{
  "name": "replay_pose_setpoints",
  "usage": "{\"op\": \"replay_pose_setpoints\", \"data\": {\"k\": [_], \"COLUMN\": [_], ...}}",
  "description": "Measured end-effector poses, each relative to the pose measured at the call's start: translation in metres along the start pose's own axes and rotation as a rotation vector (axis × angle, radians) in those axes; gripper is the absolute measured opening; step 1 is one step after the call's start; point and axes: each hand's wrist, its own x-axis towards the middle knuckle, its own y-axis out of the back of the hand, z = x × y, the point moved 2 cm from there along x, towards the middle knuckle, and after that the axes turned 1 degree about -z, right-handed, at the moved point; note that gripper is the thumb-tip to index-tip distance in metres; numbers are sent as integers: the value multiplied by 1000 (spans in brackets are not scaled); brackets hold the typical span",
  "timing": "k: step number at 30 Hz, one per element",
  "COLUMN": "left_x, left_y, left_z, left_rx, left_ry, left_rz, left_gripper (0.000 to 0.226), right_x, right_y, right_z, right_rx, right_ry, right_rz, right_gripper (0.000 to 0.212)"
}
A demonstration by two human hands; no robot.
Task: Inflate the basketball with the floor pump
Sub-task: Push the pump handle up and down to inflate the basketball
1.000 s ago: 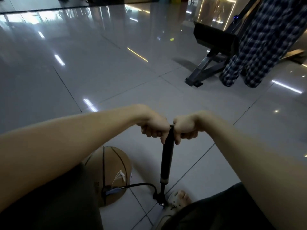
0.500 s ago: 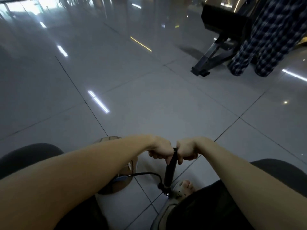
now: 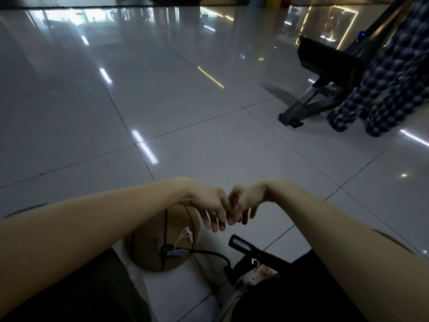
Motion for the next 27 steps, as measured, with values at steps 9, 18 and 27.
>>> {"op": "replay_pose_setpoints", "data": {"k": [9, 18, 27], "left_x": [-48, -17, 18], "left_y": [52, 38, 76], "left_z": [-129, -197, -189], "left_rx": [288, 58, 129], "left_ry": [431, 395, 479], "left_rz": [482, 471, 429], "left_gripper": [88, 115, 96], "right_x": [97, 152, 195], "right_y": [-38, -50, -14], "right_z": [-66, -84, -66], "right_rx": [68, 146, 120], "right_ry": [-12, -36, -109], "right_rz": [163, 108, 46], "right_gripper": [71, 97, 71]}}
